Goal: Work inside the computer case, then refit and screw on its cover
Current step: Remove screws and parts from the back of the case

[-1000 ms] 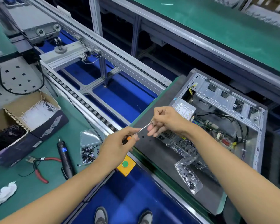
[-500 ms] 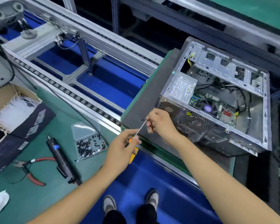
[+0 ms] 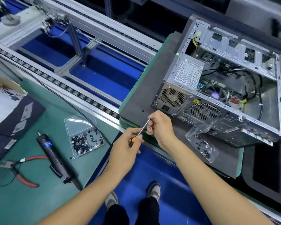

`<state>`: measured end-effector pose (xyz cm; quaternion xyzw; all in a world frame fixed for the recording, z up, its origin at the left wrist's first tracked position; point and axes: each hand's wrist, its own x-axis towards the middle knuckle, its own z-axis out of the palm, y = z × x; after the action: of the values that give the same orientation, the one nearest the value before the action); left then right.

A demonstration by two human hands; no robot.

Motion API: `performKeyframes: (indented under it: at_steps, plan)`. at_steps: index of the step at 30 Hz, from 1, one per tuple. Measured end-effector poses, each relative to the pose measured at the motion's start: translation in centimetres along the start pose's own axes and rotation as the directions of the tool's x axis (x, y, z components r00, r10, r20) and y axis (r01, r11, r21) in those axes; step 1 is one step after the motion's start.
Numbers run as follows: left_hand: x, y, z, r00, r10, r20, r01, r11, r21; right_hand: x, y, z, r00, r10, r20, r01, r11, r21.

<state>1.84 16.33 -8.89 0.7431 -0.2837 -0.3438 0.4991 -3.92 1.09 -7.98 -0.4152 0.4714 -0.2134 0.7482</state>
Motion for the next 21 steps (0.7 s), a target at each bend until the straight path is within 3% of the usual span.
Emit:
performKeyframes:
  at_steps: [7,21]
  plan:
    - [0.3,-0.1,0.2,1.000,-0.018,0.015,0.018,0.999,-0.027,-0.3,-0.3,0.1,1.000,-0.011,0.010,0.011,0.998,0.058]
    - [2.7,0.2,0.6,0.999,0.013,-0.042,-0.013,1.000,-0.011,0.0,0.0,-0.3,0.989,-0.051,-0.140,0.057,0.998,0.039]
